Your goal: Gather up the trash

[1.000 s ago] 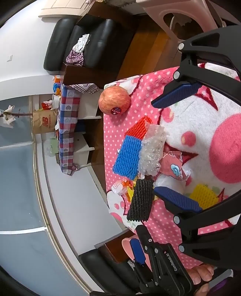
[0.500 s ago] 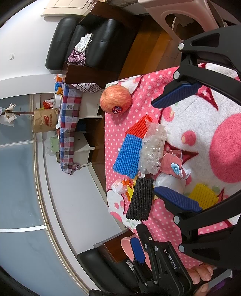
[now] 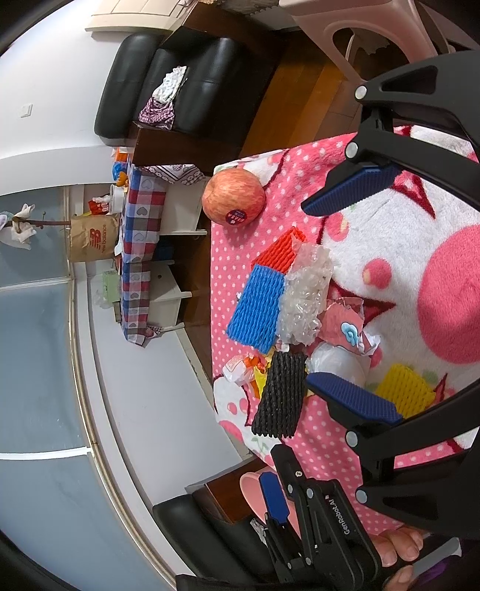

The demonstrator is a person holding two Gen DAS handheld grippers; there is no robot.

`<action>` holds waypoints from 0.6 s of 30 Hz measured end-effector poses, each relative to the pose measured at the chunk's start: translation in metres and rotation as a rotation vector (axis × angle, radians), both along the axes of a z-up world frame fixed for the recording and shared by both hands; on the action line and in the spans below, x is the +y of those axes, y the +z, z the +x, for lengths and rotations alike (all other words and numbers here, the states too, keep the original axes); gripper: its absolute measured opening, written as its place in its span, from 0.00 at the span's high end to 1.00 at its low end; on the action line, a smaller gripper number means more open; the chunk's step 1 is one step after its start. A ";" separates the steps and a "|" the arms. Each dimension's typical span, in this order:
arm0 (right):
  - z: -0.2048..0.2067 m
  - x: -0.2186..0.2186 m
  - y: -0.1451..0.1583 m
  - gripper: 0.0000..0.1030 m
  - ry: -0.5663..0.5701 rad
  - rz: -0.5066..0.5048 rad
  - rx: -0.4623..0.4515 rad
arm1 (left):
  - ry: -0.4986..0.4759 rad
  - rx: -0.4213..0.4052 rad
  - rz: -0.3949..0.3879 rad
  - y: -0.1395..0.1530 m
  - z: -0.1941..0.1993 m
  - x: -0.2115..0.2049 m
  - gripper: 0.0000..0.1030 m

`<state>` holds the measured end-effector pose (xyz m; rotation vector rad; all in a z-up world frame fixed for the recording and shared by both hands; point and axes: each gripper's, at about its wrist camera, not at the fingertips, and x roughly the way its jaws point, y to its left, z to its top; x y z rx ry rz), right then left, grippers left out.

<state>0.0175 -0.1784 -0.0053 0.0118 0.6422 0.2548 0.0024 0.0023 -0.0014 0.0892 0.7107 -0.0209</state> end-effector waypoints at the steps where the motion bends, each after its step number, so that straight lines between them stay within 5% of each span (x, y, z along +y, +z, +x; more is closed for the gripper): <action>1: 0.000 0.000 0.000 0.16 0.000 0.000 0.000 | 0.000 0.000 -0.001 0.000 0.000 0.000 0.55; 18: -0.001 0.000 0.001 0.16 0.003 -0.001 -0.003 | 0.000 0.001 -0.002 0.000 0.000 0.000 0.55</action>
